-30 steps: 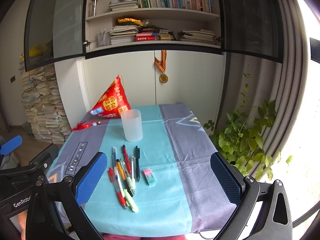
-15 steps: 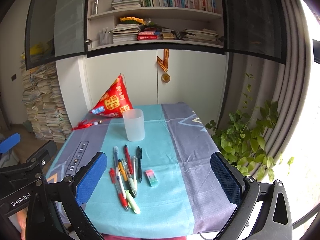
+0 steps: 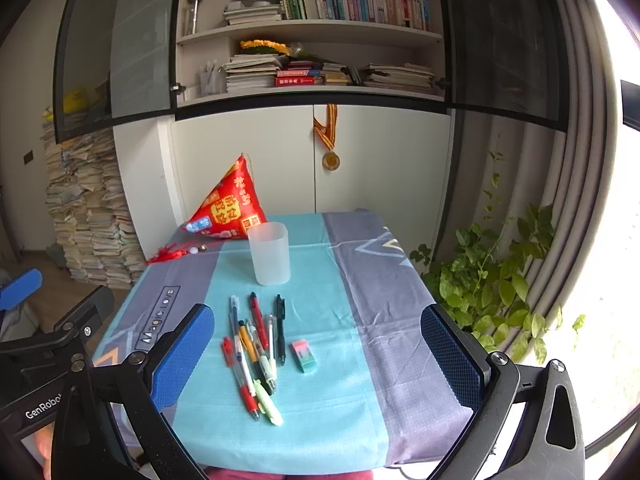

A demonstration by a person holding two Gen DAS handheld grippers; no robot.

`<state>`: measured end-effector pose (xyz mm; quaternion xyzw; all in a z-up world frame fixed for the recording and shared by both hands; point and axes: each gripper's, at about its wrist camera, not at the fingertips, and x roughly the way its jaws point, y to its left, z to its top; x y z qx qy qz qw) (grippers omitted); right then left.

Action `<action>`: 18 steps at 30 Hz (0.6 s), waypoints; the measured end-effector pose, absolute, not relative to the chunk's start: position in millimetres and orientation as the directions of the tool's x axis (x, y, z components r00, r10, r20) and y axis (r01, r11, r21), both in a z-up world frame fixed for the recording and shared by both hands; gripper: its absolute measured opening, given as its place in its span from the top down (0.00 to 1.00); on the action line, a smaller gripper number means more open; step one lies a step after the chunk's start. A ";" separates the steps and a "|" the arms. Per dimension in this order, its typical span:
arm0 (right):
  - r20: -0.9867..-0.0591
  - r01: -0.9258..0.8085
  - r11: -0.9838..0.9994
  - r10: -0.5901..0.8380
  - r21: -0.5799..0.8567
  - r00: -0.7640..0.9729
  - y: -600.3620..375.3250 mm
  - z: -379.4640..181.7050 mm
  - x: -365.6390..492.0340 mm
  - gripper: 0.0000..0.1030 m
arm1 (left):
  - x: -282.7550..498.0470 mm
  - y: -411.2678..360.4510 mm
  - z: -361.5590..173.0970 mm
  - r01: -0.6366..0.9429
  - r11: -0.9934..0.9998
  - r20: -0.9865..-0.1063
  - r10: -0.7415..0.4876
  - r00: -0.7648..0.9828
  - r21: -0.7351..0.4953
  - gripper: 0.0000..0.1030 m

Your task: Organize stationery

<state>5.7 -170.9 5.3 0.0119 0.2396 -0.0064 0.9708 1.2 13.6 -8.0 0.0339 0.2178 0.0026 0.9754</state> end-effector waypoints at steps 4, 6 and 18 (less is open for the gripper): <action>-0.460 0.017 1.000 -0.006 0.020 0.888 -169.9 6.5 3.6 0.00 | -2.7 13.6 -7.1 0.012 0.998 -0.419 0.017 0.908 0.066 0.03; -0.458 0.016 1.000 -0.005 0.020 0.889 -169.7 7.2 1.0 0.00 | -4.2 13.4 -6.9 0.013 0.998 -0.418 0.016 0.909 0.066 0.03; -0.477 -0.001 1.000 0.016 0.031 0.879 -177.1 1.0 3.6 0.00 | 20.8 18.3 -23.8 0.024 0.999 -0.508 -0.002 0.861 0.036 0.09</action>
